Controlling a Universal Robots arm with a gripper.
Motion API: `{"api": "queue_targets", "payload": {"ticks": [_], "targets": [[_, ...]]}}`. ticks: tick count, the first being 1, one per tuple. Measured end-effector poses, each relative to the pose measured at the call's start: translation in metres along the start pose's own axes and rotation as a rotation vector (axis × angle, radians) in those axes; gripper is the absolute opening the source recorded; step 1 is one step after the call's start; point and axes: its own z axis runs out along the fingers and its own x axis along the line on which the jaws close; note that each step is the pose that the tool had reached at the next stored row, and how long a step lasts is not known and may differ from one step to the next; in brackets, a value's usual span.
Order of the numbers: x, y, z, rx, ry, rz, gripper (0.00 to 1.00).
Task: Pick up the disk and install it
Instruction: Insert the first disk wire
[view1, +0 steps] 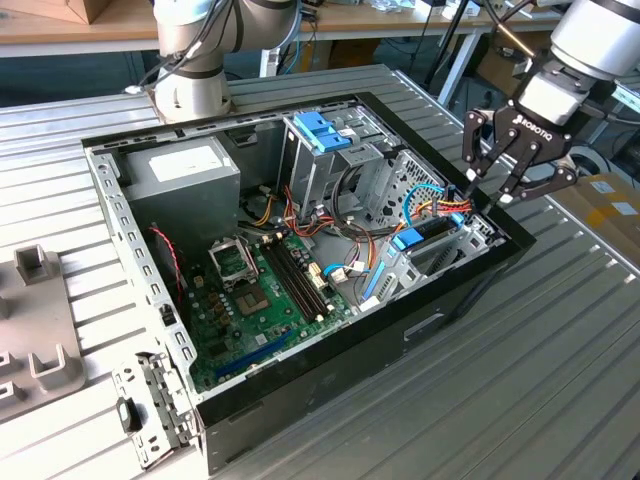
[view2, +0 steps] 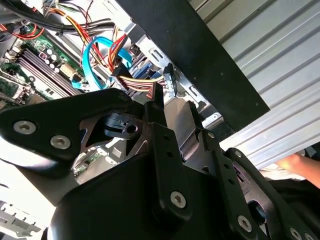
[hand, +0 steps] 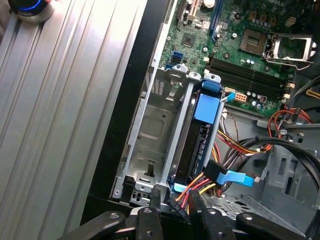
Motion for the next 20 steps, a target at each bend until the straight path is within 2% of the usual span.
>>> {"api": "queue_targets", "payload": {"ticks": [12, 20], "targets": [[-0.0064, -0.0034, 0.0093, -0.0006, 0.0011, -0.021, 0.36], [-0.0061, -0.0063, 0.013, -0.0022, 0.0046, -0.042, 0.36]]}}
